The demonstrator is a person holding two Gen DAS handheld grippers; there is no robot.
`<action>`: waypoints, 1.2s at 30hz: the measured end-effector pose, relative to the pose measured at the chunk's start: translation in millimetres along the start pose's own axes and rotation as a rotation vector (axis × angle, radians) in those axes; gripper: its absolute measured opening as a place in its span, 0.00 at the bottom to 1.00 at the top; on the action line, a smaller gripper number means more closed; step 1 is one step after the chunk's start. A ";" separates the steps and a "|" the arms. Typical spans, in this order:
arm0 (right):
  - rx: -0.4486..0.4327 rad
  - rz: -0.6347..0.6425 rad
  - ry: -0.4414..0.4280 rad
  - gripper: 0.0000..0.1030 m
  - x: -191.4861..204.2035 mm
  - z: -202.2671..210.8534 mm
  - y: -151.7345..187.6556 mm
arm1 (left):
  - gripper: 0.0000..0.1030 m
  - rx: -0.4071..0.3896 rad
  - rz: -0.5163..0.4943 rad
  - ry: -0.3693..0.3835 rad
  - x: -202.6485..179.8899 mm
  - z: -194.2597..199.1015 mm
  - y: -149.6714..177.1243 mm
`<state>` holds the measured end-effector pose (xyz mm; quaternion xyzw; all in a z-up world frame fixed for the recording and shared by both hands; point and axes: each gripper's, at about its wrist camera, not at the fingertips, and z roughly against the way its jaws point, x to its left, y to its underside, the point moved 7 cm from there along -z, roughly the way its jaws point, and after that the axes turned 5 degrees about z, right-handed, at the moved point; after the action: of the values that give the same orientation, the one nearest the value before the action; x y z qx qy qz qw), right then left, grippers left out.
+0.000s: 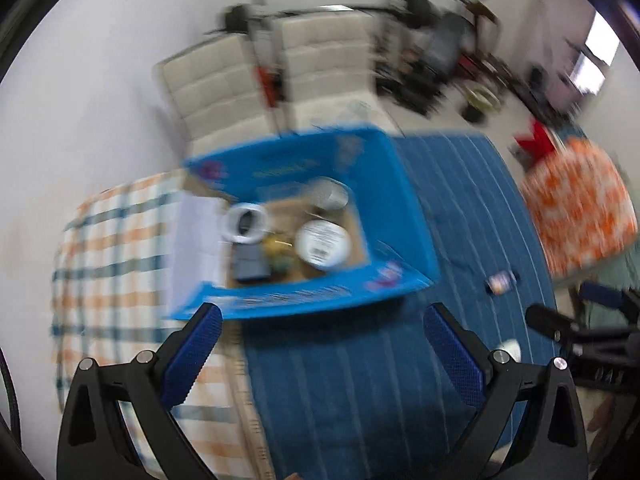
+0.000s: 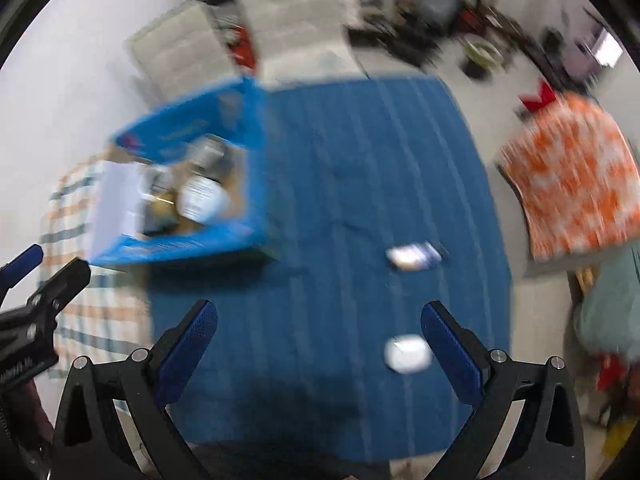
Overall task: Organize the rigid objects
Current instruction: 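Grasp the white earbud case with the left tool, then grasp the small printed bottle with the right tool while the left tool holds the earbud case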
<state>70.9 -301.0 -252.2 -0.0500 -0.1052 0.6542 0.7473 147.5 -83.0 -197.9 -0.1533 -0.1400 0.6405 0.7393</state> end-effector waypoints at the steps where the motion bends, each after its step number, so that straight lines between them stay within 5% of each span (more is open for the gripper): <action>1: 0.024 -0.026 0.015 1.00 -18.3 -9.8 8.4 | 1.00 0.030 -0.056 0.025 -28.0 -16.3 7.7; 9: 0.213 -0.229 0.033 0.99 -141.4 -99.0 84.1 | 1.00 0.245 -0.346 0.163 -176.7 -107.7 61.9; 10: 0.216 -0.249 0.028 0.95 -149.8 -105.8 88.1 | 1.00 0.276 -0.360 0.172 -192.9 -118.2 68.4; 12: 0.230 -0.292 0.012 0.64 -169.6 -121.3 97.8 | 1.00 0.315 -0.376 0.186 -213.2 -133.0 77.3; 16: 0.246 -0.350 0.024 0.64 -201.0 -137.8 106.8 | 1.00 0.410 -0.385 0.215 -249.2 -161.6 96.3; 24: 0.281 -0.390 0.016 0.64 -231.1 -149.7 115.1 | 0.99 0.476 -0.466 0.259 -303.0 -180.6 122.4; 26: 0.286 -0.395 0.020 0.64 -234.9 -151.7 115.6 | 0.89 0.481 -0.501 0.257 -311.8 -185.9 129.6; 28: 0.285 -0.400 0.016 0.64 -237.4 -152.6 113.0 | 0.58 0.510 -0.527 0.252 -316.9 -191.5 140.0; 31: 0.276 -0.378 0.018 0.64 -236.8 -155.0 105.3 | 0.52 0.473 -0.537 0.228 -318.2 -192.9 140.6; 36: 0.221 -0.240 -0.013 0.64 -212.3 -157.8 73.6 | 0.52 0.428 -0.360 0.159 -277.6 -204.0 120.2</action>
<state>8.9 -490.7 -440.9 0.0499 -0.0427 0.5679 0.8204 82.2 -351.6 -436.1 -0.0162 0.0318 0.5000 0.8653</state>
